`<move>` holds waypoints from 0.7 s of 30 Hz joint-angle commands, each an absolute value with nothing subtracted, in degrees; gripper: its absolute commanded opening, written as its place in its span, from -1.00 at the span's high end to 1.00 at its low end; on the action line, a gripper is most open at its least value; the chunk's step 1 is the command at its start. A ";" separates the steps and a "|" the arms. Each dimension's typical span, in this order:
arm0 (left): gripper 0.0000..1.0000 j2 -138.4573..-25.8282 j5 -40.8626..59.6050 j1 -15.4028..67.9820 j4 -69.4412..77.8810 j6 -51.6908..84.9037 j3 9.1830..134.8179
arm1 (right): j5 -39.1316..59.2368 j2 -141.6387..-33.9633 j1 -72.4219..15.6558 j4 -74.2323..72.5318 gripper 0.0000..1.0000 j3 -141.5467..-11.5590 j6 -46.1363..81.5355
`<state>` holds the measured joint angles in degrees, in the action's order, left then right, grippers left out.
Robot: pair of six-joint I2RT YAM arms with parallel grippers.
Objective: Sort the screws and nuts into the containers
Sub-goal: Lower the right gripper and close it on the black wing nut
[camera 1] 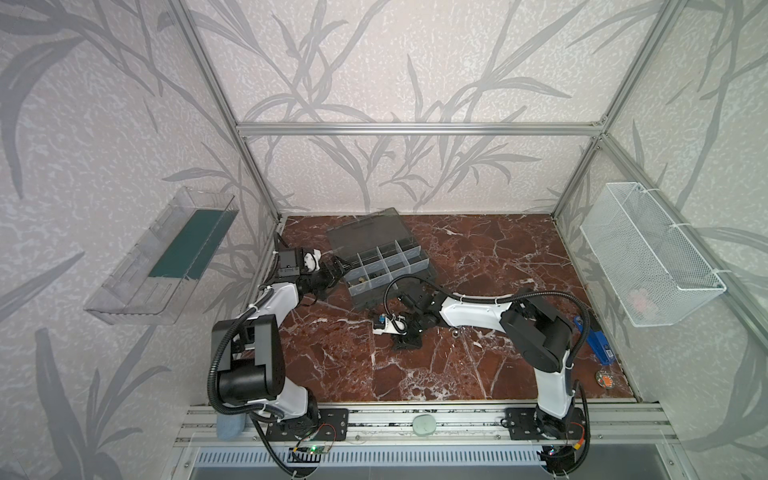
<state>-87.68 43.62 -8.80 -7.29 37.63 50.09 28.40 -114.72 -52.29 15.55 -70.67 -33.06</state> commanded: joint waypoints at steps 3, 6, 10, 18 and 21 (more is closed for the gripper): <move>-0.99 -88.06 44.07 -9.12 -7.38 37.57 49.69 | 27.77 -116.41 -52.62 19.66 0.39 -72.40 -33.22; -0.99 -88.06 44.10 -9.09 -7.36 37.62 49.78 | 27.77 -116.29 -52.60 19.85 0.45 -72.25 -33.14; -0.99 -88.22 44.21 -9.12 -7.26 37.66 49.78 | 27.55 -116.11 -52.64 19.85 0.55 -72.29 -32.81; -0.99 -88.36 44.36 -9.10 -7.03 37.76 49.75 | 26.41 -115.83 -52.52 20.17 0.82 -73.19 -31.74; -0.99 -88.37 44.31 -9.07 -7.08 37.73 49.79 | 26.10 -115.75 -52.34 20.51 1.00 -73.96 -31.29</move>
<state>-87.74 43.64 -8.80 -7.27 37.67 50.09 26.83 -115.37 -52.29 18.22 -72.36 -32.16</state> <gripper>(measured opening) 0.994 0.074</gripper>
